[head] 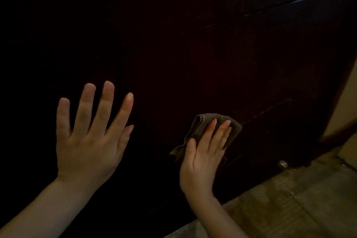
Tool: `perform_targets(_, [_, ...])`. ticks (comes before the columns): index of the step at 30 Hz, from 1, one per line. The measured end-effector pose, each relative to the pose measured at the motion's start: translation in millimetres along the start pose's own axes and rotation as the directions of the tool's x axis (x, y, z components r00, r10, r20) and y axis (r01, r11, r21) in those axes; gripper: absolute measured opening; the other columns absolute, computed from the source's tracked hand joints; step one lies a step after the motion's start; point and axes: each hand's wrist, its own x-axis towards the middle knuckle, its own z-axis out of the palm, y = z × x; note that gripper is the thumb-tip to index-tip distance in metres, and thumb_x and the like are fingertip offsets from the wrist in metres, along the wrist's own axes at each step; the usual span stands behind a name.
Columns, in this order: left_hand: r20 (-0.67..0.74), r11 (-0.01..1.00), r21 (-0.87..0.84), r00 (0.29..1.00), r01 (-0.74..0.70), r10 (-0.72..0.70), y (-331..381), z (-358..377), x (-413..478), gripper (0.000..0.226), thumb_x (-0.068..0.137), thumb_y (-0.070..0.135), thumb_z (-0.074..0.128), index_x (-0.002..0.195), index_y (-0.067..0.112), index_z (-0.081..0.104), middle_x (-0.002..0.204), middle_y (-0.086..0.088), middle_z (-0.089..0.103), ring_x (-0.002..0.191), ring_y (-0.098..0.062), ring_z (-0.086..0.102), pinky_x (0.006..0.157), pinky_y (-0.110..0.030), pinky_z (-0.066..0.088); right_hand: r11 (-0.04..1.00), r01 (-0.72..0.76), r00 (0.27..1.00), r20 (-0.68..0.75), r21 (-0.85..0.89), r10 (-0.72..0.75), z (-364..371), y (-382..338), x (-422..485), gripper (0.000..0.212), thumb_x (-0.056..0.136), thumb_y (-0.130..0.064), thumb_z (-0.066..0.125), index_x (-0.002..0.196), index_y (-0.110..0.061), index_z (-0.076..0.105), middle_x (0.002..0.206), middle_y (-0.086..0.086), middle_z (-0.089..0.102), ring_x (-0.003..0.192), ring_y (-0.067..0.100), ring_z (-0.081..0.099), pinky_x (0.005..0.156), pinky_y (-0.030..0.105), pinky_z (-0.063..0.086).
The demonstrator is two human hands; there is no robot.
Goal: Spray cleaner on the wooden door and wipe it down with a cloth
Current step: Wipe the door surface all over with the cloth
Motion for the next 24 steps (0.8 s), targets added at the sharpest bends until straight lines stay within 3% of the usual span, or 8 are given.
perform_targets(3, [0.069, 0.998, -0.02, 0.996, -0.058, 0.059, -1, -9, 8, 0.063, 0.095, 0.036, 0.037, 0.149, 0.013, 0.015, 0.156, -0.016, 0.003, 0.143, -0.034, -0.002, 0.113, -0.052, -0.009, 0.979, -0.148, 0.987, -0.037, 0.144, 0.155, 15, -26, -9, 0.062, 0.083, -0.057, 0.002, 0.126, -0.044, -0.041, 0.133, -0.023, -0.051, 0.13, 0.002, -0.039, 0.11, 0.04, -0.015])
perform_targets(6, [0.082, 0.981, -0.021, 0.978, -0.192, 0.193, 1, -14, 42, 0.061, 0.094, 0.036, 0.04, 0.148, 0.014, 0.021, 0.154, -0.017, 0.013, 0.143, -0.035, 0.003, 0.113, -0.053, -0.007, 0.999, -0.036, 0.998, -0.05, 0.008, 0.036, 39, -30, -30, 0.064, 0.097, -0.05, 0.008, 0.145, -0.021, -0.023, 0.151, 0.004, -0.032, 0.141, 0.019, -0.021, 0.103, 0.054, 0.013])
perform_targets(8, [0.08, 0.976, -0.044, 0.973, -0.212, 0.215, 8, -14, 67, 0.059, 0.095, 0.036, 0.039, 0.146, 0.013, 0.024, 0.154, -0.017, 0.014, 0.142, -0.036, 0.003, 0.112, -0.054, -0.007, 0.999, 0.002, 1.0, 0.014, -0.033, -0.002, 44, -26, -31, 0.063, 0.099, -0.049, 0.007, 0.148, -0.016, -0.013, 0.154, 0.011, -0.022, 0.143, 0.024, -0.015, 0.096, 0.055, 0.025])
perform_targets(11, [0.051, 0.98, -0.052, 0.979, -0.193, 0.195, 16, -10, 74, 0.061, 0.094, 0.036, 0.041, 0.147, 0.01, 0.022, 0.154, -0.019, 0.012, 0.143, -0.036, 0.002, 0.113, -0.054, -0.006, 0.995, -0.096, 0.995, -0.007, 0.031, 0.097, 20, -11, -3, 0.064, 0.086, -0.061, 0.004, 0.134, -0.042, -0.034, 0.14, -0.017, -0.047, 0.133, 0.004, -0.036, 0.109, 0.047, -0.002])
perform_targets(13, [0.025, 0.983, -0.052, 0.984, -0.174, 0.175, 21, -6, 68, 0.062, 0.095, 0.035, 0.042, 0.147, 0.008, 0.021, 0.153, -0.019, 0.011, 0.143, -0.035, 0.004, 0.115, -0.051, -0.002, 0.96, -0.206, 0.972, -0.071, 0.19, 0.223, -1, 1, 22, 0.061, 0.077, -0.064, 0.004, 0.124, -0.052, -0.031, 0.131, -0.031, -0.048, 0.125, -0.008, -0.04, 0.11, 0.038, -0.013])
perform_targets(16, [0.016, 0.989, -0.054, 0.99, -0.141, 0.142, 25, -4, 66, 0.06, 0.095, 0.033, 0.042, 0.146, 0.007, 0.023, 0.153, -0.02, 0.012, 0.143, -0.035, 0.004, 0.116, -0.046, 0.001, 0.893, -0.286, 0.903, -0.214, 0.349, 0.373, -17, 16, 44, 0.058, 0.076, -0.065, 0.006, 0.126, -0.054, -0.021, 0.139, -0.03, -0.033, 0.128, -0.011, -0.031, 0.112, 0.038, -0.01])
perform_targets(21, [0.032, 0.949, -0.171, 0.961, -0.267, 0.276, 71, 1, 85, 0.055, 0.095, 0.034, 0.033, 0.145, 0.012, 0.022, 0.152, -0.016, 0.015, 0.142, -0.031, 0.006, 0.115, -0.044, 0.003, 0.901, -0.363, 0.922, -0.048, 0.237, 0.384, -6, -9, 21, 0.069, 0.067, -0.075, -0.007, 0.122, -0.045, -0.036, 0.131, -0.022, -0.051, 0.124, -0.004, -0.044, 0.111, 0.037, -0.01])
perform_targets(24, [0.028, 0.945, -0.113, 0.949, -0.308, 0.313, 89, 9, 95, 0.057, 0.095, 0.036, 0.032, 0.146, 0.013, 0.023, 0.153, -0.017, 0.011, 0.142, -0.032, 0.007, 0.115, -0.047, 0.002, 0.902, -0.364, 0.926, -0.012, 0.234, 0.377, -13, -4, 28, 0.073, 0.06, -0.083, -0.013, 0.116, -0.049, -0.042, 0.125, -0.025, -0.056, 0.12, -0.006, -0.047, 0.107, 0.034, -0.016])
